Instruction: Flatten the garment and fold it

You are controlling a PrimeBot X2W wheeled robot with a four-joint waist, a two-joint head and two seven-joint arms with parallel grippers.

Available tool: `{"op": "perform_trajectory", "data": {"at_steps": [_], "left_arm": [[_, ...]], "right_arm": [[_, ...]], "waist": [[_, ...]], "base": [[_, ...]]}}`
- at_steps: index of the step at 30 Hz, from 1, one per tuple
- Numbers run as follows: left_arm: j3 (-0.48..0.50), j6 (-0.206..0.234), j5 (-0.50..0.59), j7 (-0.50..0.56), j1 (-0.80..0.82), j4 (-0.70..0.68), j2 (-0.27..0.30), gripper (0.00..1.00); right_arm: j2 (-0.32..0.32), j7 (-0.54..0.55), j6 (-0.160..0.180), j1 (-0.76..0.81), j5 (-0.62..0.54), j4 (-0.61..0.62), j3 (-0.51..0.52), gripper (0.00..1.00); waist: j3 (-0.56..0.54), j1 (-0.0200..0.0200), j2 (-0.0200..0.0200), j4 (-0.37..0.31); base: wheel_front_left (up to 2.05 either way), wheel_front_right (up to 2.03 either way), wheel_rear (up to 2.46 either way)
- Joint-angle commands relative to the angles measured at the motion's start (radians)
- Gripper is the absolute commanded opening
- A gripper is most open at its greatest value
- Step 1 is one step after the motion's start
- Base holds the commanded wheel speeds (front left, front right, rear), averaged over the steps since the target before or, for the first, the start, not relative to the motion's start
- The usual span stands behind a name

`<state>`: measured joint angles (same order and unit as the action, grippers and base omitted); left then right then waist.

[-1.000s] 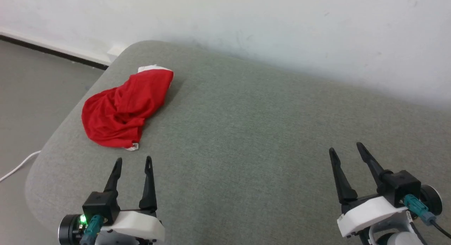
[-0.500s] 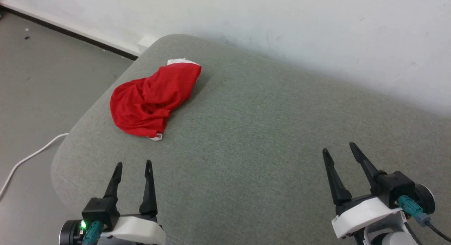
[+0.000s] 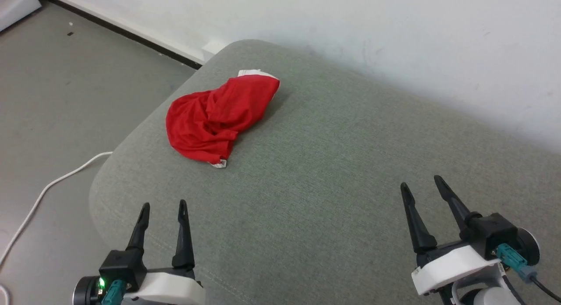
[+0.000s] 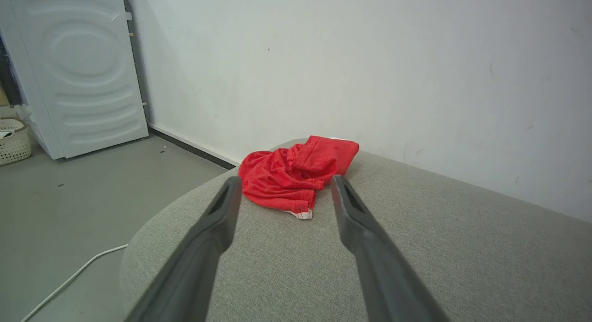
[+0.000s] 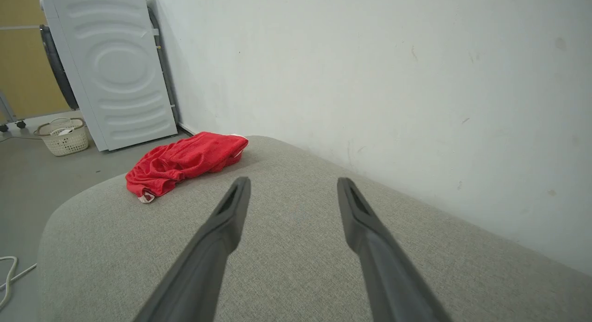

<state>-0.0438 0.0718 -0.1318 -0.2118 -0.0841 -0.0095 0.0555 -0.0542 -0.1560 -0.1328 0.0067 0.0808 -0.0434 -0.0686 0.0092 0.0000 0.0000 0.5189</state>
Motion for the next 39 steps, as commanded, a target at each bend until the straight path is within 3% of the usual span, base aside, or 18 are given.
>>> {"op": "perform_trajectory", "data": {"at_steps": [1, 20, 33, 39], "left_arm": [[-0.004, 0.007, -0.01, -0.009, -0.02, 0.002, -0.004, 1.0], [-0.011, 0.008, -0.028, -0.049, -0.037, 0.016, -0.005, 1.0], [-0.008, 0.004, -0.047, -0.05, -0.033, 0.026, -0.005, 1.0], [-0.015, -0.037, -0.091, -0.029, 0.06, -0.016, 0.008, 1.0]], "right_arm": [[0.003, -0.011, 0.002, -0.008, 0.007, -0.002, -0.002, 1.0], [0.004, -0.04, 0.002, -0.004, 0.023, -0.019, -0.01, 1.0], [0.004, -0.039, 0.002, 0.002, 0.028, -0.018, -0.006, 1.0], [0.004, -0.026, 0.002, 0.003, 0.026, 0.005, 0.015, 1.0]], "waist": [[0.001, 0.0, 0.0, 0.012], [-0.013, 0.0, 0.0, 0.091], [-0.017, 0.0, 0.0, 0.09], [0.007, 0.0, 0.0, 0.093]], "base": [[0.0, 0.0, 0.0], [0.0, 0.0, 0.0], [0.0, 0.0, 0.0], [0.0, 0.0, 0.0]]}}
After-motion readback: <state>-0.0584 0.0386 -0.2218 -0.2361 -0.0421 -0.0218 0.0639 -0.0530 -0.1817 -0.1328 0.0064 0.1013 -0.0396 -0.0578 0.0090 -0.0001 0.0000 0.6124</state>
